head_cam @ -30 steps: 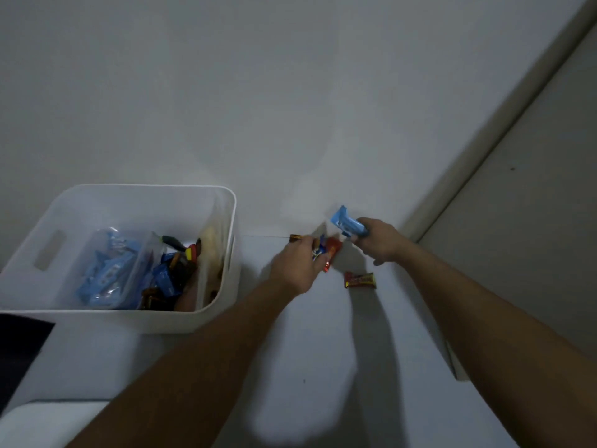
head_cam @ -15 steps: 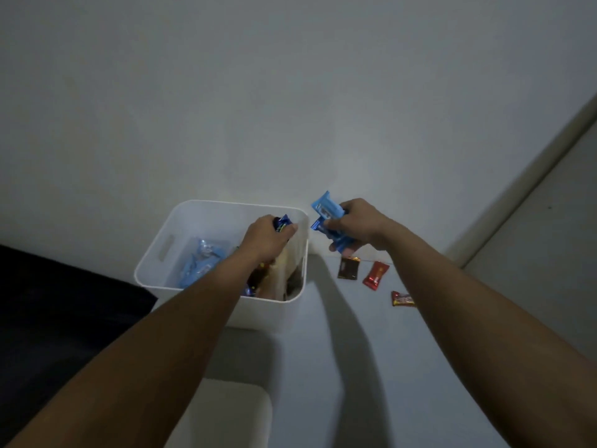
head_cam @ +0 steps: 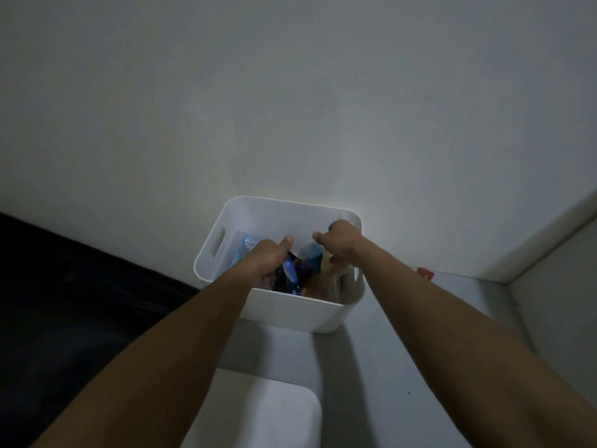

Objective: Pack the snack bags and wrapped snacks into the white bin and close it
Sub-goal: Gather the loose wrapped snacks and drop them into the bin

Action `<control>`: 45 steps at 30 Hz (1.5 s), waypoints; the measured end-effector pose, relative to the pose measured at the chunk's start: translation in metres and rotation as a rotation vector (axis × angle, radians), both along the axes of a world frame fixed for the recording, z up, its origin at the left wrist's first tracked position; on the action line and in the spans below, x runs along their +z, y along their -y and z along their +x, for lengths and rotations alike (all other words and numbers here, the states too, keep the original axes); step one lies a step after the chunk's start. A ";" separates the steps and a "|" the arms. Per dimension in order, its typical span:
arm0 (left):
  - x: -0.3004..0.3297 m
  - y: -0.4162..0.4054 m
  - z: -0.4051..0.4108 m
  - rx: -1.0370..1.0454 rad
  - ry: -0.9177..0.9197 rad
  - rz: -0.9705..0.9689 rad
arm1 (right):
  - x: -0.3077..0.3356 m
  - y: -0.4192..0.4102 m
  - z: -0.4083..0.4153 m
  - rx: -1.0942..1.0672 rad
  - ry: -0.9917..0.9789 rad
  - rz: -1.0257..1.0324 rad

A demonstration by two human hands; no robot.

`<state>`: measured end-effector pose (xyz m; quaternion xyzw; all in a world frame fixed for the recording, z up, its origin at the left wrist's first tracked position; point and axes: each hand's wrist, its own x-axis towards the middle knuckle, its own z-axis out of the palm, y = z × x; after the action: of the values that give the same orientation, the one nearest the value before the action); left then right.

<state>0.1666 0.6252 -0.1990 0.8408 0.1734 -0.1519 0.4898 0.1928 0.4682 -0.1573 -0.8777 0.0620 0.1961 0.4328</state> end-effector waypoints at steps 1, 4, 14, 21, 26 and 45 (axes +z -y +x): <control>-0.001 -0.002 0.001 -0.007 -0.001 0.024 | -0.001 0.001 0.000 -0.008 -0.003 -0.006; -0.002 -0.005 0.006 -0.022 0.016 0.120 | 0.003 0.012 0.004 -0.046 -0.026 0.044; 0.036 0.076 0.015 -0.122 0.377 0.185 | 0.023 0.115 0.006 -0.144 0.069 0.047; 0.040 0.172 0.000 -0.286 0.440 0.036 | 0.001 0.203 -0.016 -0.211 -0.001 -0.097; 0.001 0.225 0.001 -0.406 0.319 0.156 | -0.035 0.252 -0.029 -0.257 -0.070 -0.204; -0.146 0.273 0.059 -0.273 0.172 0.440 | -0.175 0.284 0.009 -0.275 -0.017 -0.458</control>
<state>0.2259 0.3526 -0.3455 0.9524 0.0450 -0.1030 0.2835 0.2023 0.1847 -0.3318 -0.9345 0.2270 0.1236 0.2449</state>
